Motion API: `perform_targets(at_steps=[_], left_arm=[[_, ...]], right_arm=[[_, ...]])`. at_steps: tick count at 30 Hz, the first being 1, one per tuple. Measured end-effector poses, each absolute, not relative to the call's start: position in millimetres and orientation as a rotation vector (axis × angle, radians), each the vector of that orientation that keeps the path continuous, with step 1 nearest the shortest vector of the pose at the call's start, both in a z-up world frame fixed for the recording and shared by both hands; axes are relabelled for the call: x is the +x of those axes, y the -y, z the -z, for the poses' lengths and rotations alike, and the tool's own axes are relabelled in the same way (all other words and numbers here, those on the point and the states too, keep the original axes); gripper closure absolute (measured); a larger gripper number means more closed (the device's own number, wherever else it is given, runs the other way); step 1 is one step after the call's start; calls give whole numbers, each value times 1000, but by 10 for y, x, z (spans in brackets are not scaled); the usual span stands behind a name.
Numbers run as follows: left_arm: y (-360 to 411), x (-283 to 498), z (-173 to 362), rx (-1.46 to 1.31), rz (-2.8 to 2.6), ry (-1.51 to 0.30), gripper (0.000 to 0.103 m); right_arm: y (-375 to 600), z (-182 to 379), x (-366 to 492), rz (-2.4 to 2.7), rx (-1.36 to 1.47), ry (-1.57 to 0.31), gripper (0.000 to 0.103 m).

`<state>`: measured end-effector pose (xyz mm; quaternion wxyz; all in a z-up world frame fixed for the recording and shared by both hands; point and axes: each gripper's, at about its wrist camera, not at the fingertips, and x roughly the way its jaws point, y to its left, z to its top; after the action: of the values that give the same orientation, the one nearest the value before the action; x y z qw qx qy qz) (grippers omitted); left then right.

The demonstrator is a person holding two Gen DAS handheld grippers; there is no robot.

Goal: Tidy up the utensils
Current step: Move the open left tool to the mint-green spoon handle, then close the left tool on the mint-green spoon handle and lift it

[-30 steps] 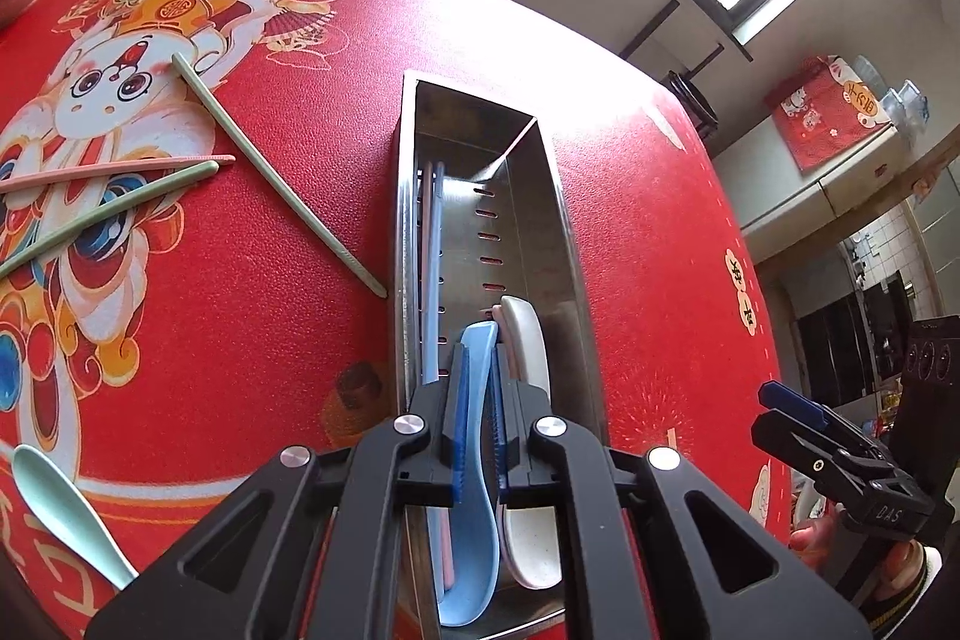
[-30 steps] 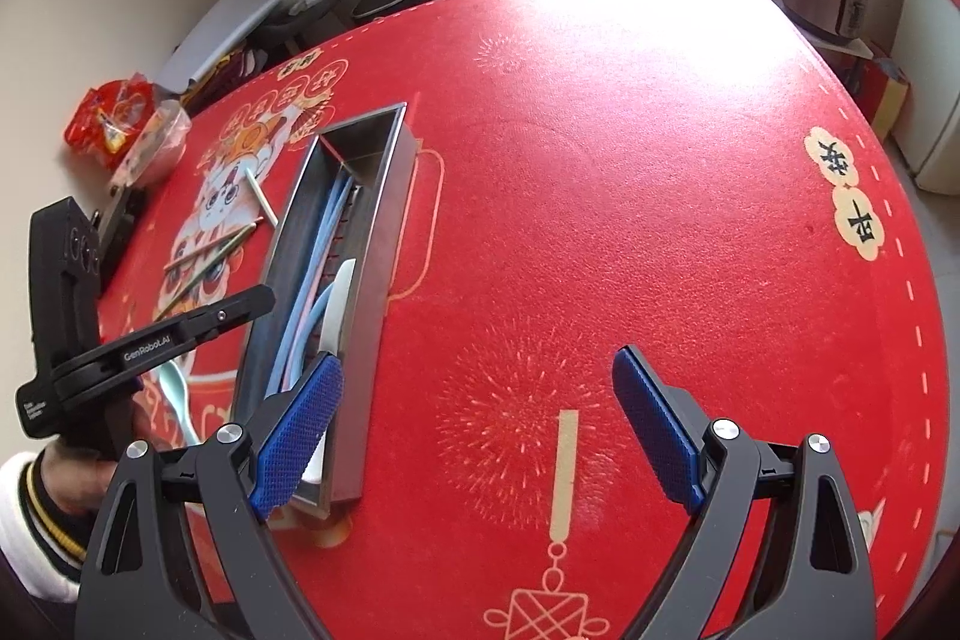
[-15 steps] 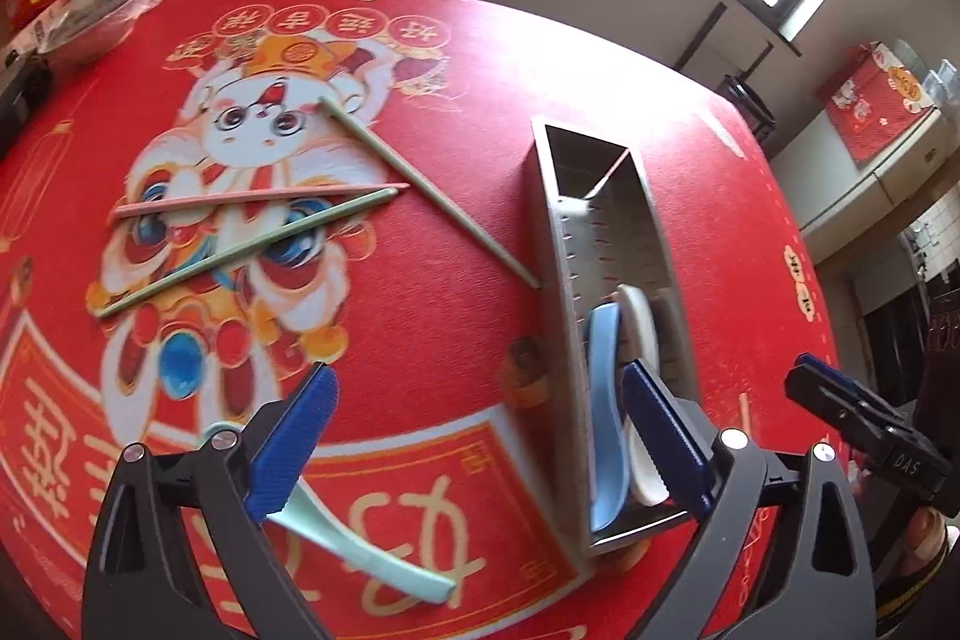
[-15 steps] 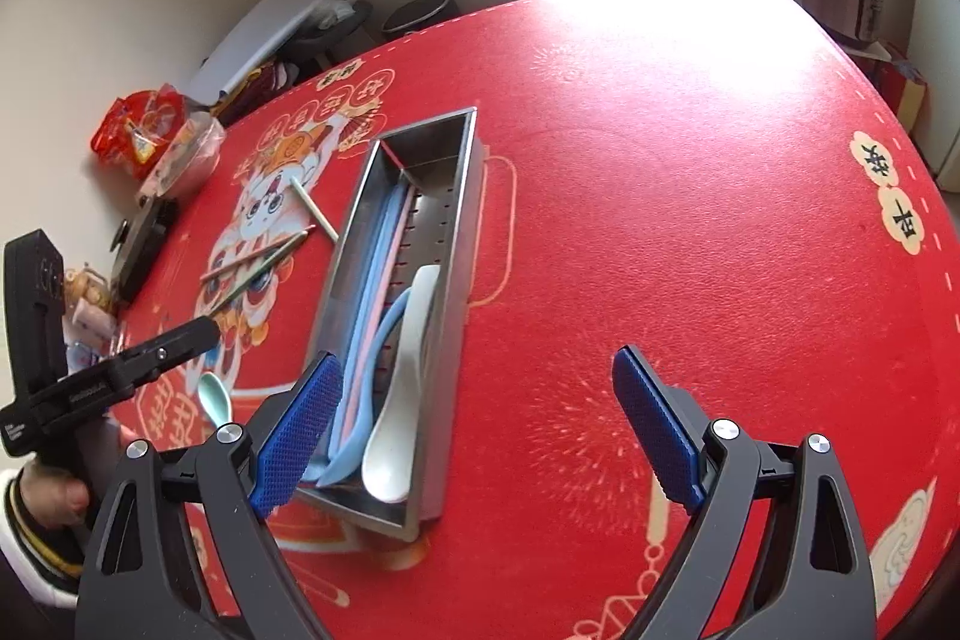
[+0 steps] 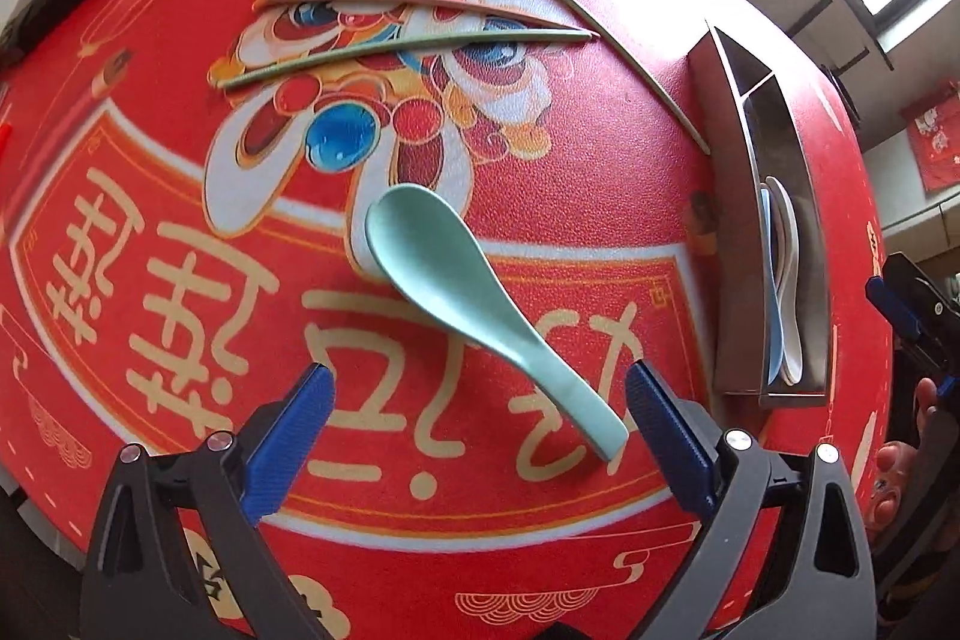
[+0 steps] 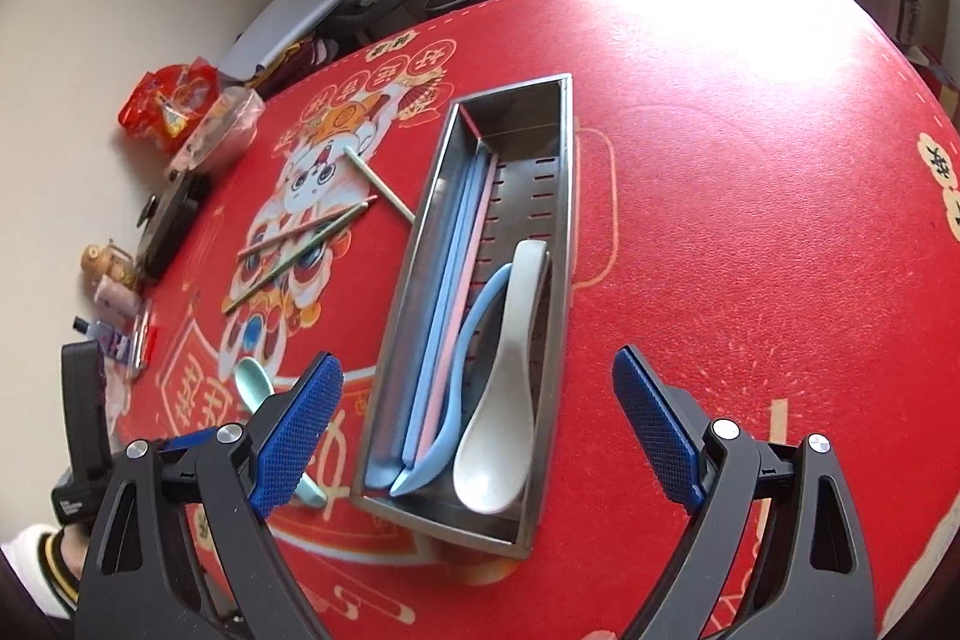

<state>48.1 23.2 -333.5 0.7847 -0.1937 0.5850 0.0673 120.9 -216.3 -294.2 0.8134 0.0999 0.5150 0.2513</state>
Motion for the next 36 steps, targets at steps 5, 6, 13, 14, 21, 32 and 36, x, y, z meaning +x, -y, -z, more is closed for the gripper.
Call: perform_targets(at_steps=[5,6,13,14,21,32,36], left_arm=[[-278,458,3372,-485,-150,-1269,8],[-272,458,3388,-486,-154,-1277,8],[-206,516,3451,-486,-172,-1292,9],[-192,519,3448,-484,-172,-1291,10],[-38,645,3399,-428,-166,-1292,35],[46,791,3360,-346,-155,-1274,65],[59,805,3344,-323,-145,-1282,89]], right_arm=[[2125,2953,1179,-532,167,-1105,15],[2144,2953,1180,-524,160,-1105,15],[2260,2982,1181,-505,159,-1114,15],[2274,2987,1182,-505,163,-1115,15],[2339,3010,1181,-504,182,-1119,15],[2335,3029,1183,-510,184,-1125,15],[2312,3037,1188,-507,180,-1127,15]])
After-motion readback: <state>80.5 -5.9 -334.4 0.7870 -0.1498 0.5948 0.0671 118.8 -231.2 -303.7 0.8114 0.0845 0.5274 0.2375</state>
